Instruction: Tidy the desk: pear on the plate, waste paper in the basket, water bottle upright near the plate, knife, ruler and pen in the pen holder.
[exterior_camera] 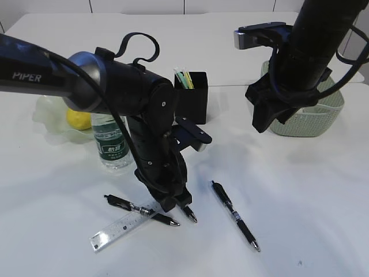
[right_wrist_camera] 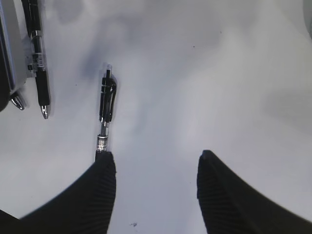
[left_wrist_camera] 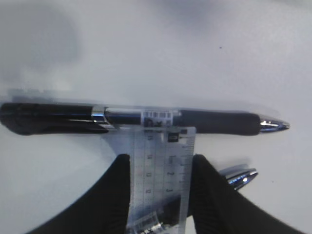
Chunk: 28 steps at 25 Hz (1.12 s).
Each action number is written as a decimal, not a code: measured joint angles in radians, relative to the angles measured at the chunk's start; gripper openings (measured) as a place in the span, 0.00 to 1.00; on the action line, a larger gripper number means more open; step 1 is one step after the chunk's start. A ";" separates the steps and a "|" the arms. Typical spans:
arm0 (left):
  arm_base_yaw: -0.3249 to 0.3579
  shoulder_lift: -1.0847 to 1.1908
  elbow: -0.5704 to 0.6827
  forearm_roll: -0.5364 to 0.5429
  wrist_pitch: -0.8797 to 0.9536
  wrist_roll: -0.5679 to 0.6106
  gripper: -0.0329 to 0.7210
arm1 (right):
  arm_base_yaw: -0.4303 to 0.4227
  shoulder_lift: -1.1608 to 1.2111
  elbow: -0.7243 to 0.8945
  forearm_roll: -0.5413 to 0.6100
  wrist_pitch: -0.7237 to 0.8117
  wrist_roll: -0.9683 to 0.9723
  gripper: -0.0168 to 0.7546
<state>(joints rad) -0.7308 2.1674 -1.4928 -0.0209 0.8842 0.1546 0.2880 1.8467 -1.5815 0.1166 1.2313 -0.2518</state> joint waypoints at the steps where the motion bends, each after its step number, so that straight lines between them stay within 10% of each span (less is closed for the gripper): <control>1: 0.000 0.000 0.000 0.000 0.002 0.000 0.39 | 0.000 0.000 0.000 0.000 0.000 0.000 0.54; 28: 0.000 -0.099 -0.096 0.002 0.028 0.000 0.38 | -0.013 0.000 0.000 0.000 0.000 0.000 0.54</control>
<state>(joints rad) -0.7308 2.0679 -1.5891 -0.0192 0.9124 0.1546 0.2751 1.8467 -1.5815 0.1161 1.2313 -0.2518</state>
